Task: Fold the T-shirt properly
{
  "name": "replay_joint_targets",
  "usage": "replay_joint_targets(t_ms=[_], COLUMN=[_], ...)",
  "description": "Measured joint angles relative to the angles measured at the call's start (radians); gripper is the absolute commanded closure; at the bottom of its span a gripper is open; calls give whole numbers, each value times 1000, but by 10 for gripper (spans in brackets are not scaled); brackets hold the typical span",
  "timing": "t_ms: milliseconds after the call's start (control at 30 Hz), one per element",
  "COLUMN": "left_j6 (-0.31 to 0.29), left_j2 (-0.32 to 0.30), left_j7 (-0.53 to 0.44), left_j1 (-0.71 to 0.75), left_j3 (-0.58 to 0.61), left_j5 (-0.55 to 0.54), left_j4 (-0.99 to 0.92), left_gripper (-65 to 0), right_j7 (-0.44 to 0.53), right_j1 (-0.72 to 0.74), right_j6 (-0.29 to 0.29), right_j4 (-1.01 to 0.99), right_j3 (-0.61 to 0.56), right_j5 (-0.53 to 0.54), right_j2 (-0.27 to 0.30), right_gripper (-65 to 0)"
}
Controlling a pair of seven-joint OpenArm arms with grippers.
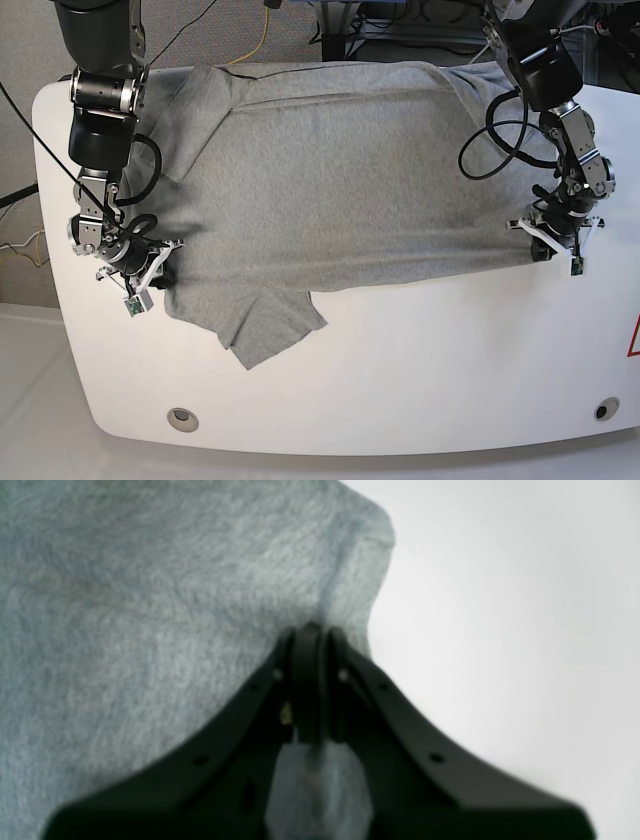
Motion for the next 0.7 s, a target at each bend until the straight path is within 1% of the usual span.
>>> replay_joint_targets(t_ms=[133,267,400,500,600,700], left_j6=[-2,-1,-2,-3,-2,-1], left_j2=[0,0,0,1,15,34], left_j7=[12,92,129,139,142,159], left_j1=[-17,-48,-69,-76,-76,-71], left_j3=[2,2,2,2,0,0], left_j5=[-3,-2,-3,-6,-5,-5], left_j4=[39,58,88,119,156,189], left_gripper=[-5,-5,-5,-5,-5,-5], right_j7=[-32,-31,-31,-31,-39,-76], right_j1=[19,32,38,37,28,17], right_j6=[0,0,0,0,0,0], right_j4=[0,1,1,3,36,86], right_j3=[3,3,3,3,3,4], right_j5=[-1,0,2,2,-1,2], right_j2=[0,0,0,0,0,0], right_gripper=[-29,-29,-29,-29,-29,-29])
